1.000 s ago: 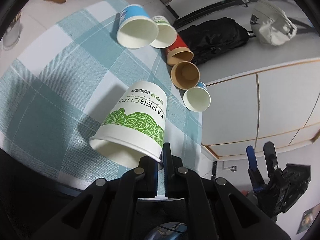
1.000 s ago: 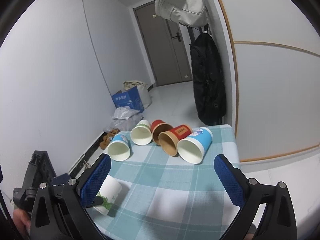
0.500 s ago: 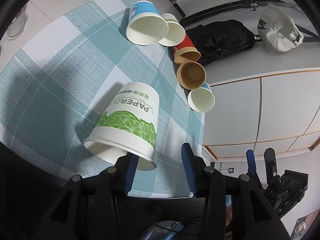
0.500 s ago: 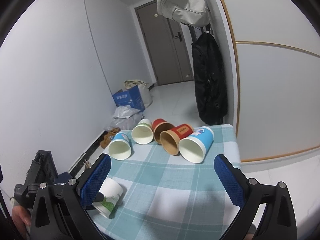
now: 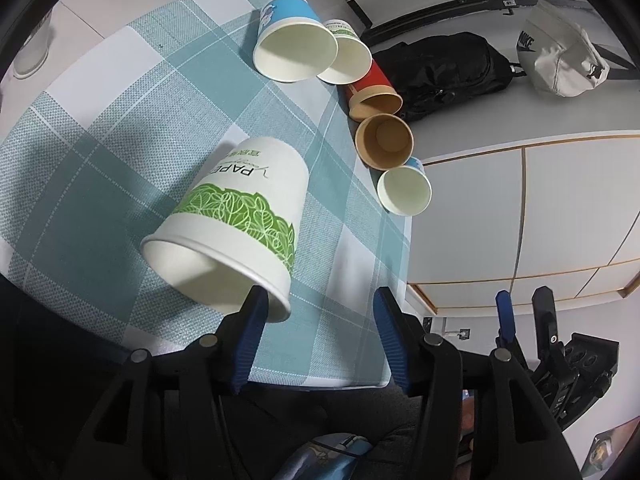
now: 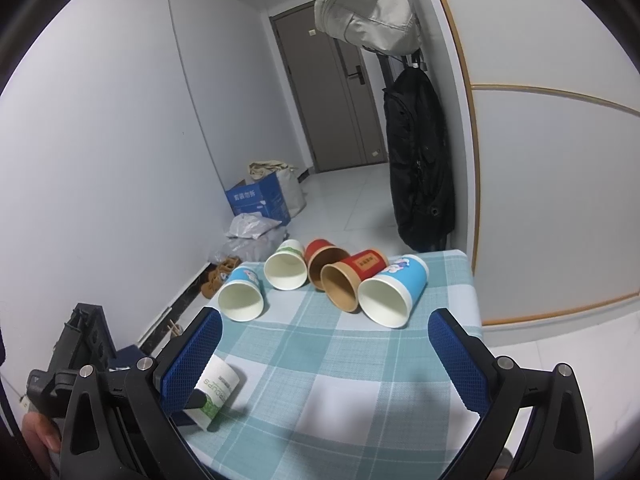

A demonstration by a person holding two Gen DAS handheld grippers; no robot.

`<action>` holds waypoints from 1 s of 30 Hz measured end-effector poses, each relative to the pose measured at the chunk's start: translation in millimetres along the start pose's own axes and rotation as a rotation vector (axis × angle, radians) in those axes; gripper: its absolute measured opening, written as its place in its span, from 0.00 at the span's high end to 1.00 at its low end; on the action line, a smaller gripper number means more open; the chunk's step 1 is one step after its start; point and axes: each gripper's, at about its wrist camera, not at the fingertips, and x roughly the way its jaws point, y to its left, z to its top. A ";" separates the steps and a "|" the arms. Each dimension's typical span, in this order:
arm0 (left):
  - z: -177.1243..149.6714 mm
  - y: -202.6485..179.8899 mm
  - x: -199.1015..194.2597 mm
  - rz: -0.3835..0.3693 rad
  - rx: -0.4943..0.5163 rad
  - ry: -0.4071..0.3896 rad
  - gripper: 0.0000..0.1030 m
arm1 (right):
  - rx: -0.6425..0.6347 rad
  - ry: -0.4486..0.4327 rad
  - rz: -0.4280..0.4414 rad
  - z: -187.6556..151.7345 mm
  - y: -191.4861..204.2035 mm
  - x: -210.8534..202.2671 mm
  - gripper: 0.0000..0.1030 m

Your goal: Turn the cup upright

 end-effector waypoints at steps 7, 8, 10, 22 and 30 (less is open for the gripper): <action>-5.7 -6.8 -6.0 0.039 0.042 0.016 0.52 | 0.005 -0.007 0.009 0.1 -0.2 -0.6 0.00; -6.8 -9.6 -7.2 0.051 0.058 0.017 0.52 | 0.007 -0.007 0.011 0.1 -0.1 -0.4 0.00; -9.6 -14.4 -11.5 0.068 0.078 0.016 0.52 | 0.009 -0.007 0.016 -0.4 0.4 0.1 0.00; 5.4 -64.1 -116.0 0.240 0.359 -0.301 0.49 | -0.025 0.050 0.080 -8.9 20.1 7.9 0.00; 38.9 -59.4 -127.5 0.417 0.408 -0.587 0.30 | -0.093 0.114 0.180 -32.3 65.4 16.7 0.00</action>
